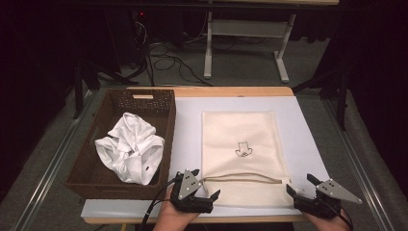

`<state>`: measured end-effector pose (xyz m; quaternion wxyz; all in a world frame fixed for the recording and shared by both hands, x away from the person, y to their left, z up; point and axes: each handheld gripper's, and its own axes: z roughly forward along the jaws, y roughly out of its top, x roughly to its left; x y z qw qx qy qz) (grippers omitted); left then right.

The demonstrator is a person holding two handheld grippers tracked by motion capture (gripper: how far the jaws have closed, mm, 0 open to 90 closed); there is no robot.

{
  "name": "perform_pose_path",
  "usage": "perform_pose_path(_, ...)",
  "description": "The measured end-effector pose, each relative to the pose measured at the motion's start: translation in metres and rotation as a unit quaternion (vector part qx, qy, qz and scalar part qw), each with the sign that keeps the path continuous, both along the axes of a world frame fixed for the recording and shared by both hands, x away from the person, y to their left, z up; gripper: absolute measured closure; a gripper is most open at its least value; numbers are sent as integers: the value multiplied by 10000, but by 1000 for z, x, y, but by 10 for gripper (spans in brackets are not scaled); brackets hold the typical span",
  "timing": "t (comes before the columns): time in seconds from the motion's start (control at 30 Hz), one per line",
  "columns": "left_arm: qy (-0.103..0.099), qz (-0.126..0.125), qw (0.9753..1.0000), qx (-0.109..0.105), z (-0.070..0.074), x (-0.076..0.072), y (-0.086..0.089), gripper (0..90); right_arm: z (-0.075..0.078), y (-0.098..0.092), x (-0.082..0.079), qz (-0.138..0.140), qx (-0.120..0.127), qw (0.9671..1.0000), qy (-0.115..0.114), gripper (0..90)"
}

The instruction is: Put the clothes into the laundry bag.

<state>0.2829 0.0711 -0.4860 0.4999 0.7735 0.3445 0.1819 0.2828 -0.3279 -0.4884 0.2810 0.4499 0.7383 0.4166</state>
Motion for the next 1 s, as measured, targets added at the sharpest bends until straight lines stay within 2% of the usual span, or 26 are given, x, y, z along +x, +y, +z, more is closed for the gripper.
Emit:
perform_pose_path(0.2, 102, -92, 9998, -126, 1, 7, -7, 89, -10, -8, -2, 14, 31, 9995, 317, 333)
perform_pose_path(0.33, 76, -127, 9998, -114, 2, 9, -10, 105, -19, -9, -1, 32, 33, 9977, 669, 417)
perform_pose_path(0.4, 37, -144, 9998, -125, 3, 8, -10, 105, -21, -7, 1, 21, 20, 9970, 775, 463)
perform_pose_path(0.5, -2, -142, 9998, -140, 3, 7, -8, 111, -23, -3, 3, 54, 3, 9961, 881, 595)
perform_pose_path(0.53, -16, -144, 9998, -128, 3, 6, -8, 116, -23, -2, 3, 88, 5, 9955, 944, 664)
perform_pose_path(0.63, -2, -151, 9998, -133, 3, 6, -7, 125, -24, 3, 2, 127, -105, 9950, 982, 771)
perform_pose_path(0.73, -5, -132, 9998, -158, 3, 5, -6, 128, -22, 6, 2, 179, -142, 9952, 951, 829)
perform_pose_path(1.0, -31, -63, 9997, -214, 5, 3, -4, 128, -21, 16, 1, 419, -147, 9944, 954, 853)
